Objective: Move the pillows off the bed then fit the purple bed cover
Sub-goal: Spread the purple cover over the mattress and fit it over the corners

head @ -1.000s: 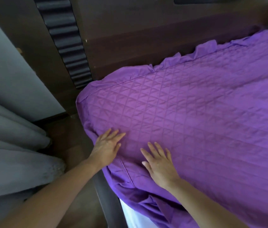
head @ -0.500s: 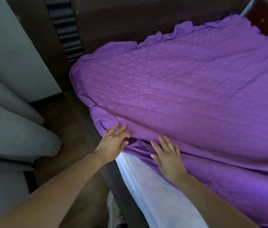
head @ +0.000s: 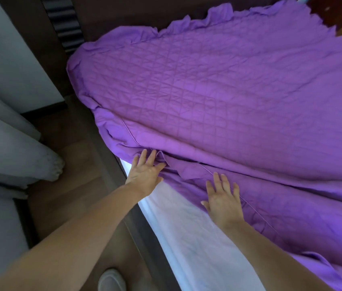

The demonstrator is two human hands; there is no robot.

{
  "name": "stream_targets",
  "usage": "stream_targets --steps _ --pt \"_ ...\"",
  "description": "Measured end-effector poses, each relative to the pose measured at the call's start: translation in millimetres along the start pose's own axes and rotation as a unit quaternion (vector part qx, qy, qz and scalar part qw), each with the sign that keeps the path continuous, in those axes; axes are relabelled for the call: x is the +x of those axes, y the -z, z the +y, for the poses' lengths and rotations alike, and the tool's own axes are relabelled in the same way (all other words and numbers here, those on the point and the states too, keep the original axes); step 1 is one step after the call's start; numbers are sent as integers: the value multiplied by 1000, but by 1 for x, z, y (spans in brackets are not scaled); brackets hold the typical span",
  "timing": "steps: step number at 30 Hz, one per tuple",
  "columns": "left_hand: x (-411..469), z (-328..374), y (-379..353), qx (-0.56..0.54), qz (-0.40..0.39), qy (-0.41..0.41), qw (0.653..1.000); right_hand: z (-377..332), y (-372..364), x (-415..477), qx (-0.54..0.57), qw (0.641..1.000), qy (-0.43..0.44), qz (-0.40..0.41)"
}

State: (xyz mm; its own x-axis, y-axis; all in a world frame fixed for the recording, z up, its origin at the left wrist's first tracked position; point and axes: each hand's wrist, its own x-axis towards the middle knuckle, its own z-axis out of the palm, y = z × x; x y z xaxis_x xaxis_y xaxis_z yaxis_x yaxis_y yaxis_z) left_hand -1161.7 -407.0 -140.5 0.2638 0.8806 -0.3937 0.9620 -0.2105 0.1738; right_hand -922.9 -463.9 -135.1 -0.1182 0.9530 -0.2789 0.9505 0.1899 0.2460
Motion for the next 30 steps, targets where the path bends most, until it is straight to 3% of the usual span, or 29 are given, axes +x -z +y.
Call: stream_targets --steps 7,11,17,23,27,30 --pt "9 28 -22 66 57 55 995 17 -30 -1 -13 1000 11 -26" --pt "10 39 -27 90 126 47 987 24 -35 3 -6 999 33 25" --pt "-12 51 -42 175 130 -31 976 28 -35 -38 78 980 127 133" --pt "-62 40 -49 94 186 -141 968 13 -45 -96 190 940 254 125" --pt "-122 16 -83 74 140 -191 969 -15 -49 -142 194 923 317 103" --pt "-148 12 -106 73 97 -153 981 -31 -58 -159 169 928 322 85"
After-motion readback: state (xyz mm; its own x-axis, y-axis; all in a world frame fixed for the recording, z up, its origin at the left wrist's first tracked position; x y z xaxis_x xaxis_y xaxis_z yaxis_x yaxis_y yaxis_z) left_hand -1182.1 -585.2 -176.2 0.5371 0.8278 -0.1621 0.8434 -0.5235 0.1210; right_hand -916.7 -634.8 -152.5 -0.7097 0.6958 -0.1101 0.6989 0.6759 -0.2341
